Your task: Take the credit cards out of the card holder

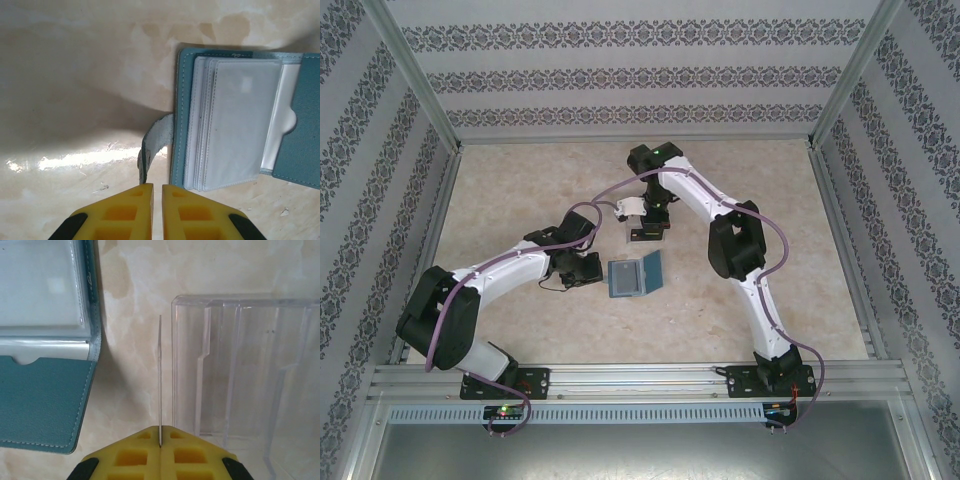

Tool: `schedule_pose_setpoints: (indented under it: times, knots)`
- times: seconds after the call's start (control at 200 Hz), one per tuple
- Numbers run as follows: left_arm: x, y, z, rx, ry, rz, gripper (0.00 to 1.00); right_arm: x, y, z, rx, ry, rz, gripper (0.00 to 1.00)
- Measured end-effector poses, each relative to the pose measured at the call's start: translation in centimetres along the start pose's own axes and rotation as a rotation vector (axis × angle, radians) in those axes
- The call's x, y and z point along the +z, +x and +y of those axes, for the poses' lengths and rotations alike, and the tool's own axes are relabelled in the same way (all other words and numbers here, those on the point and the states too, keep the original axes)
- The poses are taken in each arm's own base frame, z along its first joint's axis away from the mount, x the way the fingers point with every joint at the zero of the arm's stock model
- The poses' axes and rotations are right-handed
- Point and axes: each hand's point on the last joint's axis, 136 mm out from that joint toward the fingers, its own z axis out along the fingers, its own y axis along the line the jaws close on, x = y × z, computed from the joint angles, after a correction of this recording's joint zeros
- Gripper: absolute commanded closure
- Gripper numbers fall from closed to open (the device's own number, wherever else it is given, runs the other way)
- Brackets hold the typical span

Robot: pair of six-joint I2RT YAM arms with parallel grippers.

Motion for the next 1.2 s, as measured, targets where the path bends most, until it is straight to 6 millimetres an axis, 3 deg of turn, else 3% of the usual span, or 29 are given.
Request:
schedule_pose_setpoints:
  times: [0.255, 0.66, 1.199]
  knots:
    - [-0.1, -0.1, 0.0, -0.003, 0.002, -0.004, 0.87, -2.2, -0.6, -1.0, -0.011, 0.066, -0.019, 1.00]
    - [-0.1, -0.1, 0.0, -0.003, 0.002, -0.004, 0.87, -3.2, -0.6, -2.1, -0.040, 0.126, -0.004, 1.00]
    - [-0.1, -0.1, 0.0, -0.003, 0.002, -0.004, 0.87, -0.8, -0.3, -2.3, -0.037, 0.078, 0.017, 1.00]
